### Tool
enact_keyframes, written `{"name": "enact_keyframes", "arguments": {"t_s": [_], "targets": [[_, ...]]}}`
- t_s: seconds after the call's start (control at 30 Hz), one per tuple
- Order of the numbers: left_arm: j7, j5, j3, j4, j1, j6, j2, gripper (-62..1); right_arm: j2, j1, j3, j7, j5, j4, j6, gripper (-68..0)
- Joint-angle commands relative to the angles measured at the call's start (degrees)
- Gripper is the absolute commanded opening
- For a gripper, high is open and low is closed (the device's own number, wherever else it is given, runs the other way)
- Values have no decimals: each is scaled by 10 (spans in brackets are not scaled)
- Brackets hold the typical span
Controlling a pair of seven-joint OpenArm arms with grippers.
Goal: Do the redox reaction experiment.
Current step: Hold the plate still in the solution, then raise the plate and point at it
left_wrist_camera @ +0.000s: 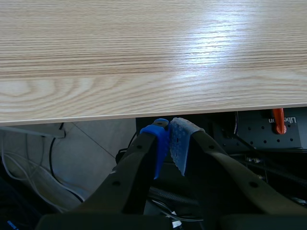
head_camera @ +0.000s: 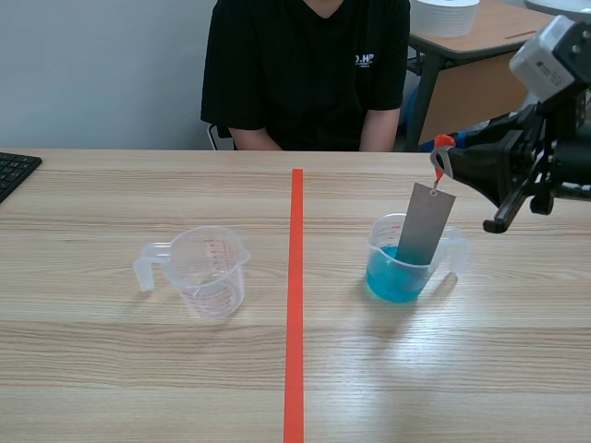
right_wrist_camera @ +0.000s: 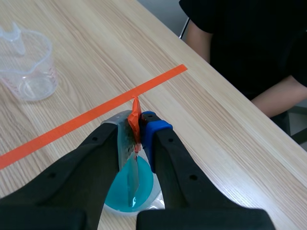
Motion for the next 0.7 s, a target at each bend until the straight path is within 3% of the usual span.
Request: {"name": "enact_keyframes", "arguments": {"t_s": [0.0,0.37,0.67], "targets": [[-6,-3,4,7,1,-1,0,-560,11,8,17,-1,14,19,4,-662],[-6,-3,4,7,1,-1,0,-560,11,9,54,-117,100,88,4,-662],[-6,-3,4,7,1,-1,0,-560,11,9,94,-178,165,132,4,-662]]}}
